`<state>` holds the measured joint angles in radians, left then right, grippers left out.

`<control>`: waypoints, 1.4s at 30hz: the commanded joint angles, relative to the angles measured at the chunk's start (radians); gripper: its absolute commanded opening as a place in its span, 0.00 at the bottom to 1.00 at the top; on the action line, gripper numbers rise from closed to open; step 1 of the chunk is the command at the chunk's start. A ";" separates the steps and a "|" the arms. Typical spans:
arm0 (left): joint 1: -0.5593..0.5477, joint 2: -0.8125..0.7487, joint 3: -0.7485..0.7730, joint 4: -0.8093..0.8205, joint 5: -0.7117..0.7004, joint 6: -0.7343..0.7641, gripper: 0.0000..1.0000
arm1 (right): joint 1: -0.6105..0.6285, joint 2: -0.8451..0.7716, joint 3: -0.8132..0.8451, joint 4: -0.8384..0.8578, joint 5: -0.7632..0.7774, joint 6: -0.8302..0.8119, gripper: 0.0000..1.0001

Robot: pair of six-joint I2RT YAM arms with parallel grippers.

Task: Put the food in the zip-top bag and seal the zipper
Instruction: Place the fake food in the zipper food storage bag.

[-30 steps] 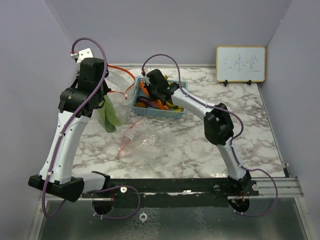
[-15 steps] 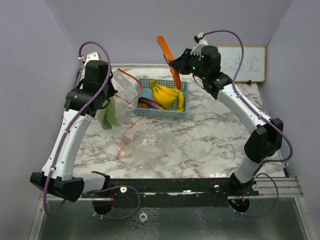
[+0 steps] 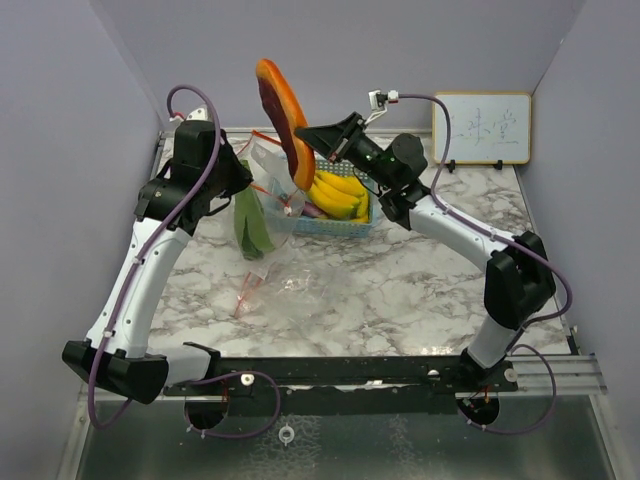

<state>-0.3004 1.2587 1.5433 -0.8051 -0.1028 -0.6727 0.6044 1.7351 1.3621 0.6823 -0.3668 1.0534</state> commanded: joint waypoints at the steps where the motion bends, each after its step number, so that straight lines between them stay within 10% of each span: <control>1: 0.003 -0.017 -0.025 0.070 0.082 -0.055 0.00 | -0.002 -0.079 0.035 0.124 0.133 0.001 0.02; 32: 0.026 0.078 0.077 0.073 0.339 -0.228 0.00 | 0.221 -0.044 -0.072 0.126 0.512 -0.741 0.02; 42: 0.050 0.087 0.020 0.150 0.346 -0.244 0.00 | 0.221 -0.192 -0.196 -0.118 0.296 -0.640 0.02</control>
<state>-0.2607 1.3495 1.5814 -0.7311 0.2150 -0.9005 0.8246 1.6409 1.1950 0.6559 0.0460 0.3710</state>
